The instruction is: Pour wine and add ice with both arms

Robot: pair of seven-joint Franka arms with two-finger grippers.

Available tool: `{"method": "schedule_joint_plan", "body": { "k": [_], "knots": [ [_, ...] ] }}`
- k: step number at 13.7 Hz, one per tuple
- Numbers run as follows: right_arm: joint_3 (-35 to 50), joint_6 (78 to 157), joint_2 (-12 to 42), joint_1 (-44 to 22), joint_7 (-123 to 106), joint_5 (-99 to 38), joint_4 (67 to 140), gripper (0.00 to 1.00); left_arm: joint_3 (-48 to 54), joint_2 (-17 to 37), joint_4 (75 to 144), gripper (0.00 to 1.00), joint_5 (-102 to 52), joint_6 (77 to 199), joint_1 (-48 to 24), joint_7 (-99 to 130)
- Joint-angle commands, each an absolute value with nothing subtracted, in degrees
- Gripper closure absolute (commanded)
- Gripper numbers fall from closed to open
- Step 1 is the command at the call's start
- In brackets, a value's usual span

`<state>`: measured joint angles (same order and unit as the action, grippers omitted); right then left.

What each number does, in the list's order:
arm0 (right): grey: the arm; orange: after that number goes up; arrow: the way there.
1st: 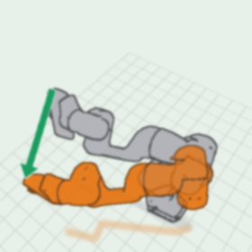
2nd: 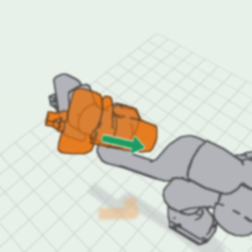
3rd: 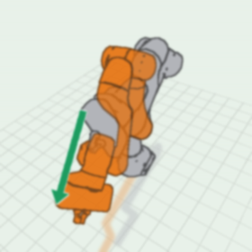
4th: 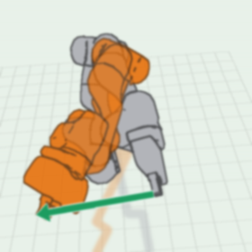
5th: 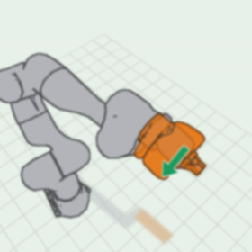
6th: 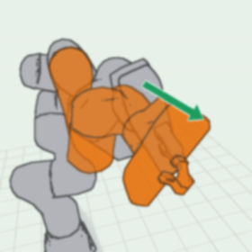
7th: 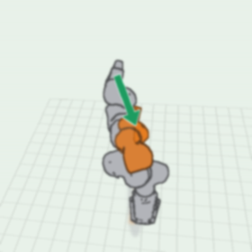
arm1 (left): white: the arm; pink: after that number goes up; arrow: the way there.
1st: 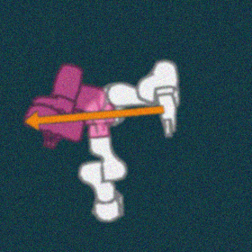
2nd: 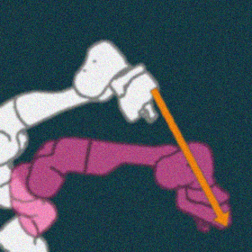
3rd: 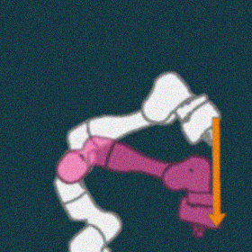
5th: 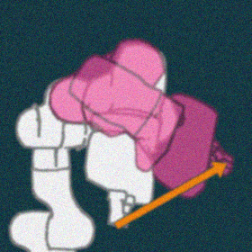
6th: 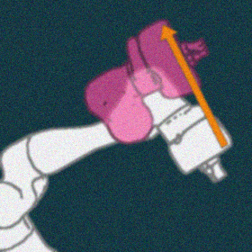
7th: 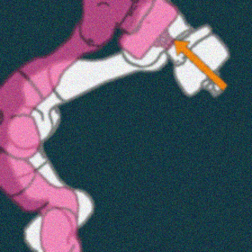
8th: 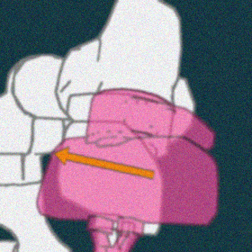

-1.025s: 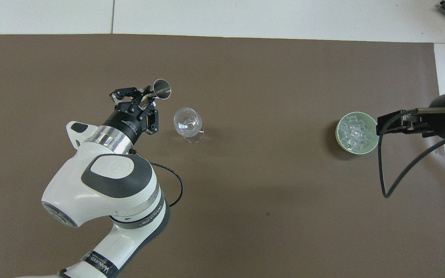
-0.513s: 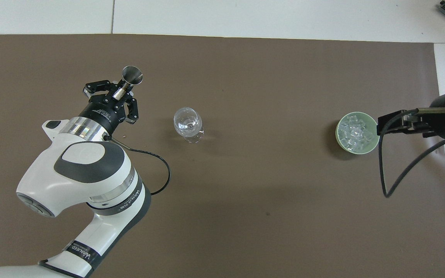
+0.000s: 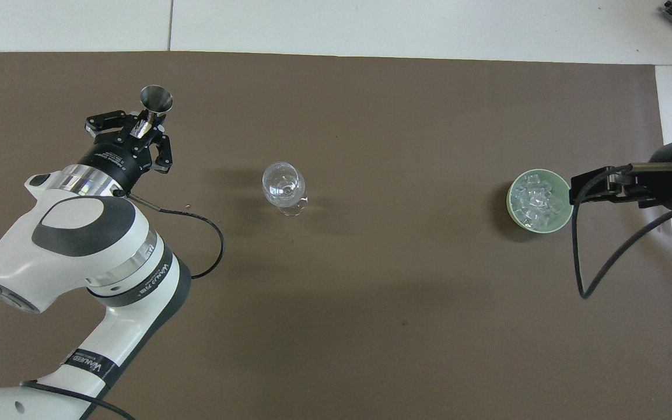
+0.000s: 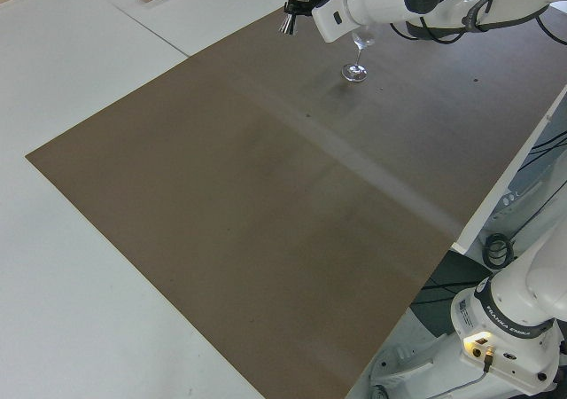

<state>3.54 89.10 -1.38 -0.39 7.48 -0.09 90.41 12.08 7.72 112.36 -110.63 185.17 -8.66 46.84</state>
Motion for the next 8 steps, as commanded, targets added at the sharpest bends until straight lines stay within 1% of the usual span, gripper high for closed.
{"method": "schedule_joint_plan", "body": {
  "k": [1, 4, 5, 8],
  "knots": [
    [3.6, 94.0, -2.2, 0.4, 6.4, 0.1, 93.3, 0.0, 12.0, 5.5, 114.9, 1.0, -111.5, 180.0, -6.3, 53.0],
    [3.0, 103.6, -5.1, 2.3, 6.2, 0.1, 102.5, 0.0, 11.9, 4.7, 117.9, 1.0, -111.2, 173.3, -1.9, 53.4],
    [3.0, 105.4, -4.8, 2.4, 6.1, 0.1, 103.6, 0.0, 11.7, 4.4, 118.9, 1.0, -110.7, 171.4, -0.6, 53.4],
    [2.9, 111.0, -1.4, 3.2, 4.8, 0.1, 104.8, 0.0, 11.7, 4.0, 121.5, 1.0, -108.0, 166.0, 2.5, 53.3]
  ]
}}
